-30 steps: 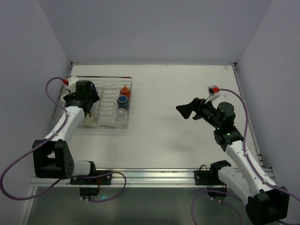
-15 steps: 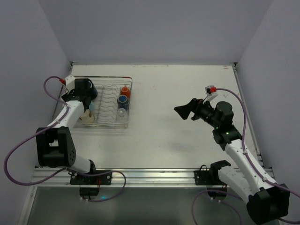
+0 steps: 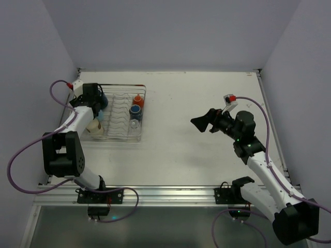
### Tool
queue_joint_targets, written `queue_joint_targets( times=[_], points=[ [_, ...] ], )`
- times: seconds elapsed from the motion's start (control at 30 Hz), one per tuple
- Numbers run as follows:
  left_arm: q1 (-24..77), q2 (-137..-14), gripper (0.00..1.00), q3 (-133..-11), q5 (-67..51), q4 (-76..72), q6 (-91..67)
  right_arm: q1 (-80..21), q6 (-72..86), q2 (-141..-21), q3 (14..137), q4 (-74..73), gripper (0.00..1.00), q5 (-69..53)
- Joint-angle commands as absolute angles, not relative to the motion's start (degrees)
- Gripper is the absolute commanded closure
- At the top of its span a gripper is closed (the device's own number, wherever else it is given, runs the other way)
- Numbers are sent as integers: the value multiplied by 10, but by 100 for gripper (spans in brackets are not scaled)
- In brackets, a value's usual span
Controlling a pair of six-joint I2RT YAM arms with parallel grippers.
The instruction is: Unload the cups from the dish rack
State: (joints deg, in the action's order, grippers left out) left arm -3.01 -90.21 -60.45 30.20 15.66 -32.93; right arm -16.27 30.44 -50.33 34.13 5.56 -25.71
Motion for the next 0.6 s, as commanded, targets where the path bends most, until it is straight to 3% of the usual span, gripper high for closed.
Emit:
queue_joint_targets(
  times=[0.0,0.5,0.57],
  points=[
    [-36,-912,22,-610,297,109,-330,-166,294,-505,367,63,2,-266],
    [-35,-817,93,-552,276,122,-340,-168,298,-504,368,63,2,-270],
    [-36,-784,97,-542,273,120,-337,-168,301,-508,367,68,2,-273]
  ],
)
